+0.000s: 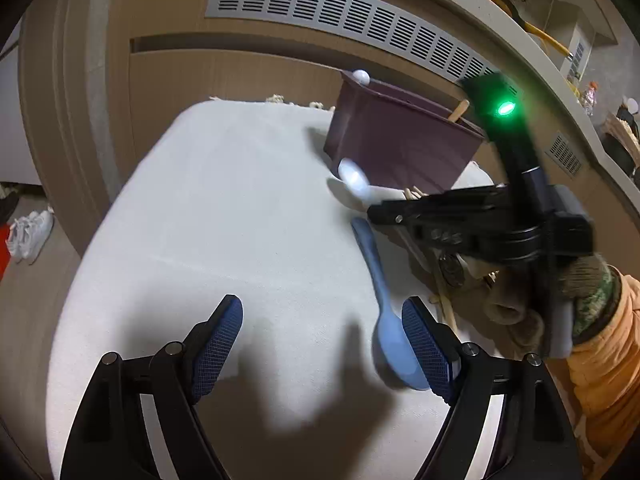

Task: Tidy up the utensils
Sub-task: 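Grasp the white plastic spoon with the right tool while the left tool grasps the blue spoon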

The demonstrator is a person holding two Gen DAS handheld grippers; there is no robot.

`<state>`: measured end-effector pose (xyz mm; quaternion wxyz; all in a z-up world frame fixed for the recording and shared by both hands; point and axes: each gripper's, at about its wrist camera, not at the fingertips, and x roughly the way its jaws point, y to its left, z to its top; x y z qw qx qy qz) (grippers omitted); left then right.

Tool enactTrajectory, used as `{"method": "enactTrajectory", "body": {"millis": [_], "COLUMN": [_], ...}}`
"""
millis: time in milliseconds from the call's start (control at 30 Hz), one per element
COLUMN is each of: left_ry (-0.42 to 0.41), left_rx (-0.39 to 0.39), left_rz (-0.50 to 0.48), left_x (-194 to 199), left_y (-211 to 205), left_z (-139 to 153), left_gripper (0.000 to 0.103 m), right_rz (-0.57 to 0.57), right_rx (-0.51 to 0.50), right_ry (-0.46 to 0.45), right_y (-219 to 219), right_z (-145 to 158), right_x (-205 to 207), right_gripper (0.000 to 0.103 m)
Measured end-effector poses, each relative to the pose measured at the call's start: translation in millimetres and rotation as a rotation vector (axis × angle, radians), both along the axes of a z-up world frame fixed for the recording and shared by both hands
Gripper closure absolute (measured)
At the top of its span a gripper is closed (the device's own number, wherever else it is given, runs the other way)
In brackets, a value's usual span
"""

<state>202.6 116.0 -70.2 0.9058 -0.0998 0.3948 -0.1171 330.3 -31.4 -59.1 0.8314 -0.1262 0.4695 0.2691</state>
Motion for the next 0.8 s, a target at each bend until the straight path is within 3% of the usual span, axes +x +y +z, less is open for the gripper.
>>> {"method": "enactTrajectory", "body": {"millis": [333,500,667,800], "left_ry": [0.012,0.060,0.134,0.156], "left_rx": [0.030,0.036,0.034,0.106], "left_rz": [-0.062,-0.109,-0.130,-0.101], "left_x": [0,-1,11,31], "left_y": [-27,-43,-56,-70], "left_z": [6,6,5,2], "left_gripper": [0.021,0.024,0.058,0.066], "right_rz": [-0.031,-0.096,-0.140,-0.168], "right_rx": [0.114,0.117,0.057,0.084], "right_ry": [-0.168,-0.214,-0.224,-0.179], "right_y": [-49,-87,-117,-128], "right_z": [95,114,92,71], "right_x": [-49,-72,-102,-113], "right_gripper": [0.095,0.095,0.095,0.095]}}
